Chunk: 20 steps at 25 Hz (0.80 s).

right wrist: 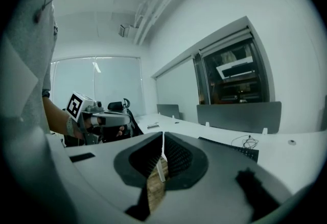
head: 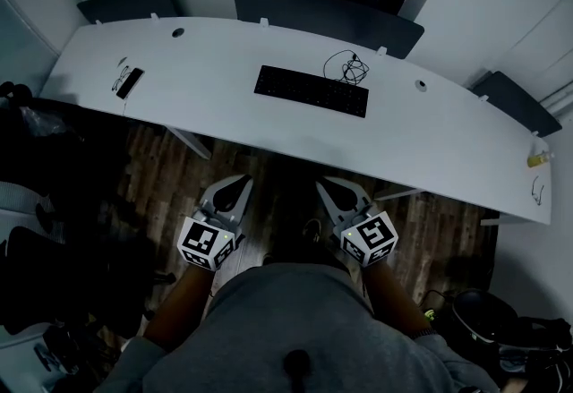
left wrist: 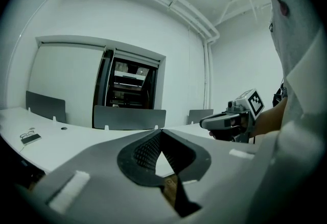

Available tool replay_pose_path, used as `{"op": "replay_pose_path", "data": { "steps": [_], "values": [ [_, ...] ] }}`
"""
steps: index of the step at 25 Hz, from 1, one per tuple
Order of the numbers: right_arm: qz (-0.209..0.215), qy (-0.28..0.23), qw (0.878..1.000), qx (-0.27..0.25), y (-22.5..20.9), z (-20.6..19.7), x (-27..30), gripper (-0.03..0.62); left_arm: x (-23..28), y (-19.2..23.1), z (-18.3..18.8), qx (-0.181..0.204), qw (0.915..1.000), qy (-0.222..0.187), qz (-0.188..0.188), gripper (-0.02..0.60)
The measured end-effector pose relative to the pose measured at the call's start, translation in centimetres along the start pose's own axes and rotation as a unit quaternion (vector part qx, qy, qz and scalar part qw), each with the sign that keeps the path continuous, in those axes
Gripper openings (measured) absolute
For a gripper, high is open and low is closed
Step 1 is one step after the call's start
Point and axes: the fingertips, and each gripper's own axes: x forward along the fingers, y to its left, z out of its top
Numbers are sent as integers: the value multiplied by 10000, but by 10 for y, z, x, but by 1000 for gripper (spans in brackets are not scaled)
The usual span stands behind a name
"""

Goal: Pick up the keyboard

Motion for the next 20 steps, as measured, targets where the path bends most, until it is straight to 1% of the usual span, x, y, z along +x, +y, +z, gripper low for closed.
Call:
{"op": "replay_pose_path", "data": {
  "steps": [13, 20],
  "values": [
    [54, 22, 10000, 74, -83, 7, 7, 20, 76, 9, 12, -14, 9998, 121, 148, 6],
    [167, 17, 9997, 154, -118, 3, 4, 20, 112, 2, 15, 18, 9994, 190, 283, 5]
  ]
}}
